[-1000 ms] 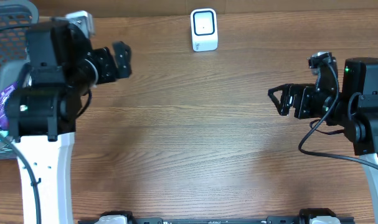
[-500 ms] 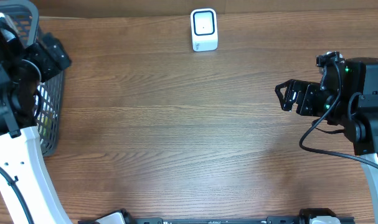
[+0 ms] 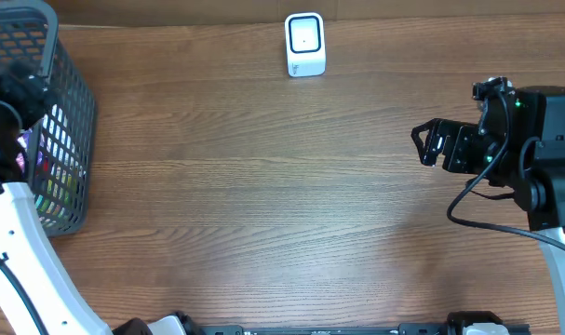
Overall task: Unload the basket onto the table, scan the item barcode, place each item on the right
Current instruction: 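Lower left gripper into basket and grasp the purple pad pack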
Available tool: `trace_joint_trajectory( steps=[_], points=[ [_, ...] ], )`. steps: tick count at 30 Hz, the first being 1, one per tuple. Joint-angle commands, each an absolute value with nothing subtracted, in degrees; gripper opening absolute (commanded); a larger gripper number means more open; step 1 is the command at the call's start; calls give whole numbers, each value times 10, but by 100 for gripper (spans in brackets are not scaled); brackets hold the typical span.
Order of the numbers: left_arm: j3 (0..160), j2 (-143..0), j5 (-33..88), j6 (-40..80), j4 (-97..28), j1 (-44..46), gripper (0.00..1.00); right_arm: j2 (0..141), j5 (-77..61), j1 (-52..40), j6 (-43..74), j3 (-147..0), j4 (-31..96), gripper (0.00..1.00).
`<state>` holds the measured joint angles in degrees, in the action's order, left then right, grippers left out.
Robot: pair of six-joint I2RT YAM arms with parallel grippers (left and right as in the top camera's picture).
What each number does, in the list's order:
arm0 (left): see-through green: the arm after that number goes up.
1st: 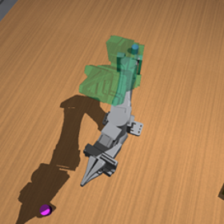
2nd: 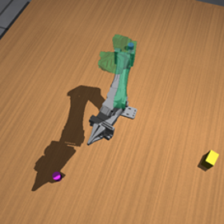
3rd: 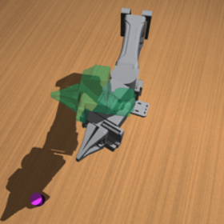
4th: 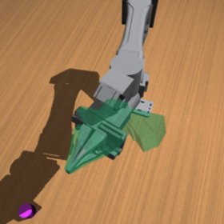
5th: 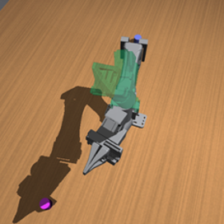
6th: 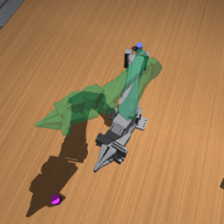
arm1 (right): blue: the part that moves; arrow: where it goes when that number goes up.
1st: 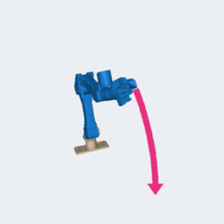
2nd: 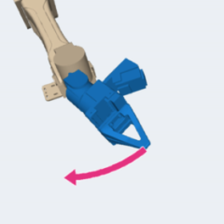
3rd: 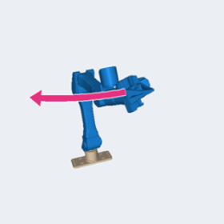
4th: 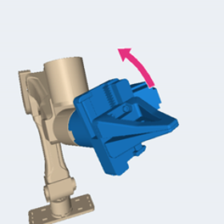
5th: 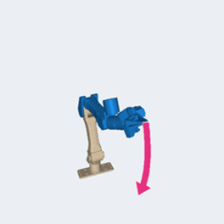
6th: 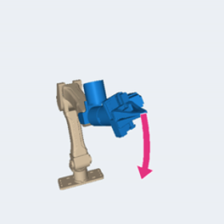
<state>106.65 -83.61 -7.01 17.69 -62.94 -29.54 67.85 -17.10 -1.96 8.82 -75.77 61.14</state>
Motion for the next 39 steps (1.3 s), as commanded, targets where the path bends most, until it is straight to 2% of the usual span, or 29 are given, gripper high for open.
trace_joint_trajectory(
  steps=[1,8,17,39],
  points=[
    [1080,-848,-90,209,-639,-325,97,690,-165,-18,90,-771,612,97],
    [1080,-878,-90,208,-638,-355,97,709,-165,-18,90,-771,615,97],
    [1080,-921,-90,189,-571,-375,98,717,-165,-18,90,-771,614,97],
    [1080,-1104,-94,154,-515,-378,95,718,-165,-18,90,-771,624,100]
  ],
)
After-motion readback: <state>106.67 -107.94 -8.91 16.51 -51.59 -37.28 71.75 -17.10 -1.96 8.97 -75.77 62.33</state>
